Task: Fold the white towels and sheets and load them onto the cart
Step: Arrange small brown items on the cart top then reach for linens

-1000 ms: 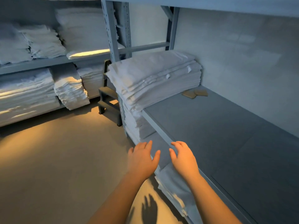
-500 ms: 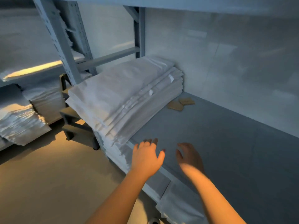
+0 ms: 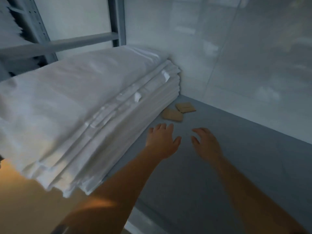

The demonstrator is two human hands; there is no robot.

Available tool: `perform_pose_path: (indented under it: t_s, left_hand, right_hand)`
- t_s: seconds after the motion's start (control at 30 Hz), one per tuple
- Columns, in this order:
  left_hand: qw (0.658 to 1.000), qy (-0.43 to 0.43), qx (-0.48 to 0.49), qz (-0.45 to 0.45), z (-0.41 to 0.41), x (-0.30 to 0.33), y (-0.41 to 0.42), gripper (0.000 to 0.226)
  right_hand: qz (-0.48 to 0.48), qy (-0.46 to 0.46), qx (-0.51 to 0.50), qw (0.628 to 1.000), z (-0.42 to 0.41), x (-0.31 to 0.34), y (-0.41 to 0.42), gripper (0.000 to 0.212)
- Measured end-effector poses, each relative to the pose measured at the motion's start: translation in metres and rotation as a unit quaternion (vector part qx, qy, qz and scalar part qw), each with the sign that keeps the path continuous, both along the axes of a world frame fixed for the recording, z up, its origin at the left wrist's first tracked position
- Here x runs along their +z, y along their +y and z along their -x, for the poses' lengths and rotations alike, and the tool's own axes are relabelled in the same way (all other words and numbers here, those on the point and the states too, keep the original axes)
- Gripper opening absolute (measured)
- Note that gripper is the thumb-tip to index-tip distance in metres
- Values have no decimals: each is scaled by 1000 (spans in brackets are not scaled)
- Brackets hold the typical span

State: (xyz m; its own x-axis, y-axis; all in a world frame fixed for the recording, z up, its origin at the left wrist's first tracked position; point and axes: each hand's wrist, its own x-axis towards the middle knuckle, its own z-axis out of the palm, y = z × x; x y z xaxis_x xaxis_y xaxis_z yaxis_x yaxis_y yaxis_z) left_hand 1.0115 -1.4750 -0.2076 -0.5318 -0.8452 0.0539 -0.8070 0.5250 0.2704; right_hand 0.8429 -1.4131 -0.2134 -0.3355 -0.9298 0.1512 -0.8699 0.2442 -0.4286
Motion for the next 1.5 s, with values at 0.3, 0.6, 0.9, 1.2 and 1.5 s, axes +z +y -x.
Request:
perform_pose_path:
  t_s: [0.3, 0.6, 0.9, 1.2, 1.5]
  left_hand:
    - [997, 19, -72, 31, 85, -70, -132, 69]
    - [997, -8, -81, -15, 107, -92, -168, 83]
    - [993, -41, -103, -35, 83, -84, -141, 85]
    - [992, -51, -114, -21, 38, -82, -94, 84]
    - [986, -78, -138, -46, -39, -78, -14, 82]
  right_hand:
    - [32, 109, 66, 991, 86, -52, -170, 40]
    - [-116, 152, 82, 978, 103, -81, -218, 49]
    - [-146, 149, 34, 977, 89, -81, -183, 51]
    - [-153, 136, -1, 979, 41, -77, -119, 53]
    - [-179, 127, -64, 974, -61, -66, 11, 55]
